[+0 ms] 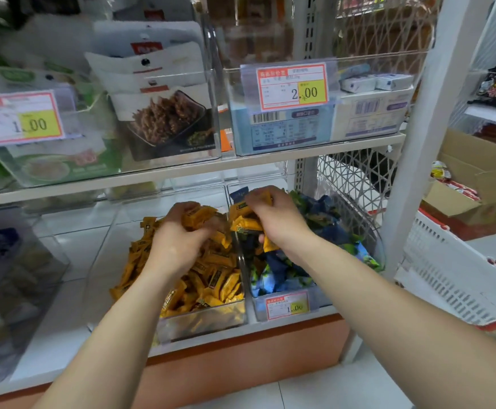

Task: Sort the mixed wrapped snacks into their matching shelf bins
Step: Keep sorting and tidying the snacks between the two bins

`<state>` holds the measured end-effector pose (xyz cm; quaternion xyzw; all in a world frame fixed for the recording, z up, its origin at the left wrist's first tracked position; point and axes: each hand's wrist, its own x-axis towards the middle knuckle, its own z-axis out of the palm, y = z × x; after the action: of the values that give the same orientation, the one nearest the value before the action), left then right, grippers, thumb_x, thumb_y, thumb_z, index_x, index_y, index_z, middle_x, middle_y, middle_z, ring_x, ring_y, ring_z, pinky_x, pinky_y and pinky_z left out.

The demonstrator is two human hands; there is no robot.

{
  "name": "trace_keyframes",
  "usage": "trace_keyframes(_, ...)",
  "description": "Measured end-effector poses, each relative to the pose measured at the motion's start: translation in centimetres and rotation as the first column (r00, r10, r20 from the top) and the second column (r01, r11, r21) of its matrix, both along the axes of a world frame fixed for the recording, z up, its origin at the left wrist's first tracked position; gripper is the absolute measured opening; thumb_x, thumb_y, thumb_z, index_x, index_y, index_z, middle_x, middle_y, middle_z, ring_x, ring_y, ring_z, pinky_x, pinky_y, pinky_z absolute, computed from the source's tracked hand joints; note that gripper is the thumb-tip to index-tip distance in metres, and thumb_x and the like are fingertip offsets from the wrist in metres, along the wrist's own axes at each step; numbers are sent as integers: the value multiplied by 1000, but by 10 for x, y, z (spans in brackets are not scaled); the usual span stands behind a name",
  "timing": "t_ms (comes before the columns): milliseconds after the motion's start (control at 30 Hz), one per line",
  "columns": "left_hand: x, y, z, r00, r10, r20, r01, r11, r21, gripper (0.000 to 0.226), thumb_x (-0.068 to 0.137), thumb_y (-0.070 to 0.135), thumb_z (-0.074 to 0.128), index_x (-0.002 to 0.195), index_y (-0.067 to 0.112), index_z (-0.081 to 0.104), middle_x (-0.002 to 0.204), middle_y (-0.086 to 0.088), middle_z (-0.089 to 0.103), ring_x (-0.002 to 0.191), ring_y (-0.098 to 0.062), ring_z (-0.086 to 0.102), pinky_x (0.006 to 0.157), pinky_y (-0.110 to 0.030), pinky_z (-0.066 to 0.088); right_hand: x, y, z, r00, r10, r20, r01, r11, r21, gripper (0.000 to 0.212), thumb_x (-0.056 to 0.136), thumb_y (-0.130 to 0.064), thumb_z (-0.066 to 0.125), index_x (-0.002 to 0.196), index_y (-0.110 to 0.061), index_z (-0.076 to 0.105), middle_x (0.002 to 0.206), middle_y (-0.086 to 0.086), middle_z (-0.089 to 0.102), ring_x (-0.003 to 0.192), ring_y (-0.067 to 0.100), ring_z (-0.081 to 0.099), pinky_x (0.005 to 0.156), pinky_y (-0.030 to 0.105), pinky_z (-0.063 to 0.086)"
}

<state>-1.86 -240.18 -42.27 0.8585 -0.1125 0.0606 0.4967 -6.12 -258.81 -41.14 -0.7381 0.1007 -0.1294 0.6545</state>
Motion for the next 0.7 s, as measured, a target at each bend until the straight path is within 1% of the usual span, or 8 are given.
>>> trace_keyframes(67, 4, 16, -3, 999, 37, 9, -37, 999, 38, 39, 80, 45, 77, 111, 34, 58, 88, 9, 70, 77, -13, 68, 67, -31, 55, 10, 20, 5, 999, 30, 44, -27, 997, -67, 12, 97, -41, 58, 95, -30, 58, 91, -1, 64, 57, 13, 61, 44, 21, 47)
trace_keyframes(167, 6, 38, -7, 995, 98, 28, -100, 990, 102, 34, 80, 39, 77, 111, 38, 63, 93, 13, 68, 77, -8, 64, 63, -17, 47, 27, 50, 6, 991, 89, 101, -66, 975, -214, 12, 98, -40, 57, 97, -28, 57, 89, -15, 56, 67, -2, 55, 52, 8, 40)
trace_keyframes(300, 7, 61, -8, 991, 126, -36, -121, 985, 121, 42, 83, 35, 76, 123, 36, 62, 108, 7, 63, 97, -15, 60, 79, -25, 45, 45, 80, -7, 983, 182, 20, -163, 920, -357, 14, 99, -41, 54, 103, -28, 57, 103, -3, 63, 93, 16, 59, 70, 27, 44)
trace_keyframes(400, 3, 73, -5, 994, 107, -10, -103, 977, 185, 47, 85, 29, 74, 131, 30, 60, 119, 0, 66, 105, -23, 64, 87, -33, 52, 50, 87, -13, 961, 268, -73, -264, 800, -539, 28, 98, -45, 54, 119, -28, 63, 124, -2, 65, 110, 20, 60, 84, 29, 45)
trace_keyframes(467, 0, 76, -3, 992, 114, 46, -121, 967, 223, 41, 86, 30, 71, 126, 28, 63, 117, -3, 69, 103, -25, 66, 84, -33, 53, 47, 85, -10, 950, 299, -93, -290, 729, -620, 35, 95, -49, 56, 122, -29, 66, 127, -5, 66, 113, 19, 61, 92, 32, 49)
trace_keyframes(567, -3, 74, 0, 991, 117, 68, -130, 963, 237, 39, 88, 35, 68, 126, 28, 63, 119, 0, 68, 108, -22, 64, 87, -32, 52, 37, 66, -3, 948, 309, -80, -276, 669, -690, 31, 91, -49, 61, 115, -31, 67, 120, -9, 65, 106, 14, 59, 89, 32, 51)
trace_keyframes(633, -5, 64, 3, 990, 70, 121, -100, 959, 267, 38, 89, 35, 67, 126, 26, 63, 120, 3, 67, 110, -18, 62, 86, -27, 47, 27, 41, 1, 958, 285, -34, -230, 689, -687, 18, 91, -42, 63, 104, -33, 69, 106, -16, 63, 95, 5, 57, 77, 22, 46)
trace_keyframes(700, -11, 48, 6, 986, -20, 168, -29, 958, 285, 36, 89, 36, 65, 124, 26, 64, 118, 8, 68, 107, -11, 62, 83, -22, 44, 17, 10, 1, 974, 226, 0, -172, 739, -651, 10, 91, -37, 64, 97, -31, 70, 99, -17, 65, 91, 3, 59, 75, 22, 47)
